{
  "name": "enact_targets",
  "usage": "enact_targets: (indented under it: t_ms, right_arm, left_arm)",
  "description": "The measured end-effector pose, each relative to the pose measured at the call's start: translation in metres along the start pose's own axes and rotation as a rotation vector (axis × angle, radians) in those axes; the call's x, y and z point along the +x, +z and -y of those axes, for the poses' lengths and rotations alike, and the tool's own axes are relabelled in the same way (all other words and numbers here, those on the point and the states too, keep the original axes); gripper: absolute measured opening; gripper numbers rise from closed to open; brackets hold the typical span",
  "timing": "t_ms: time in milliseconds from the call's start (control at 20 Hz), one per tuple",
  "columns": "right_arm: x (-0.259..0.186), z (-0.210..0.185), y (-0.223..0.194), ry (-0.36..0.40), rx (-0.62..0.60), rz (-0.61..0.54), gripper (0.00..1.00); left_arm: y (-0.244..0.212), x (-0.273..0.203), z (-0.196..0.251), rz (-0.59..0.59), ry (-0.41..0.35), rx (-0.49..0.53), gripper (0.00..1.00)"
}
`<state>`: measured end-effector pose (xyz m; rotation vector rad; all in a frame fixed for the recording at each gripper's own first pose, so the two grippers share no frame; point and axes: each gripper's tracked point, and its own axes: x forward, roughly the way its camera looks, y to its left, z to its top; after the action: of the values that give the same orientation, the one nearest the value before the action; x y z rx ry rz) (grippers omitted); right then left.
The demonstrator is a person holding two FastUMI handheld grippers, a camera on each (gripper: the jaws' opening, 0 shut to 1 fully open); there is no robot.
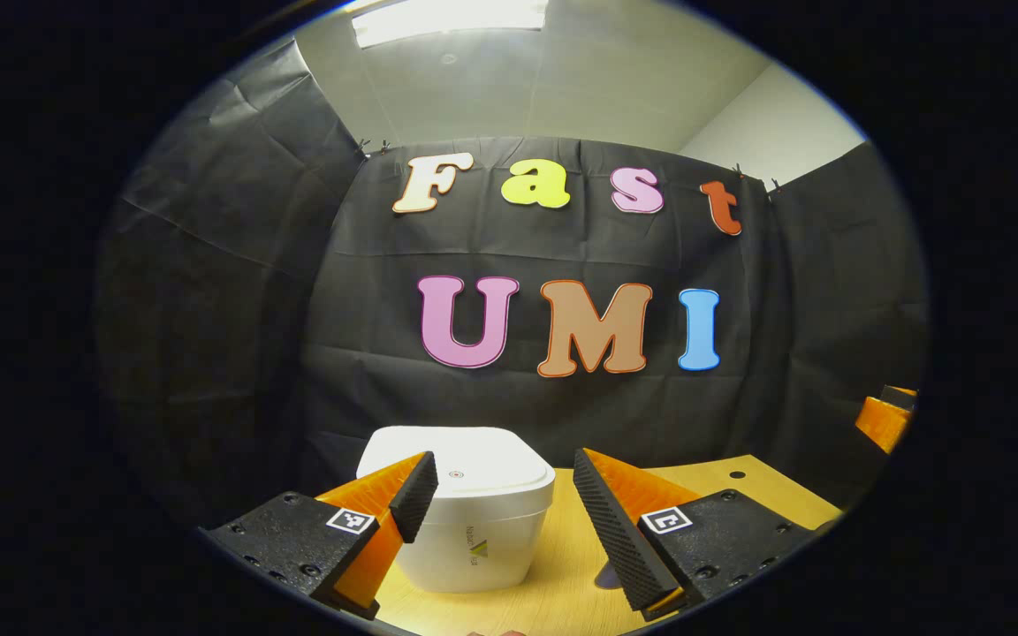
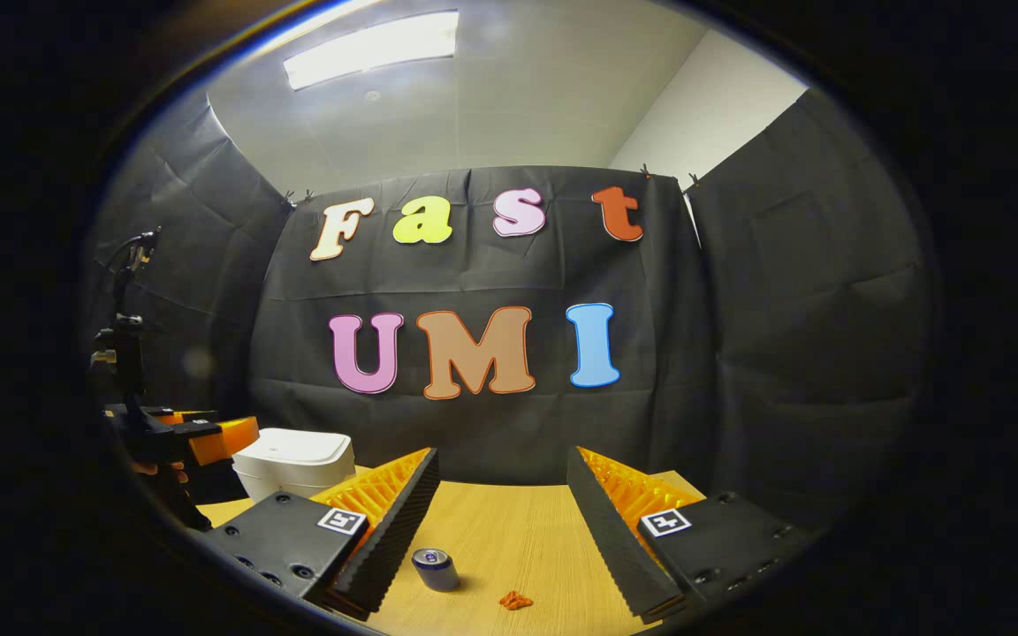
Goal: Press the lid of the desktop garbage bin to open it, pick up the crumpled paper on the desktop and throw it into the bin, then pick up the pop can on the desktop and drop it into the bin, and finally close the garbage bin lid.
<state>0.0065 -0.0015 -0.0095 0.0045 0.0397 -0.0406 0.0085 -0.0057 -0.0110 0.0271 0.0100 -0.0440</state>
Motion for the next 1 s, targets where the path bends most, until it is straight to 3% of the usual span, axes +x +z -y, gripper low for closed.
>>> enact_targets:
  t_ms: [1000]
  right_arm:
    - [0.002,-0.002,-0.002,0.003,-0.009,0.002,0.96]
  left_arm:
    - [0.014,0.008,-0.002,0.031,-0.007,0.048,0.92]
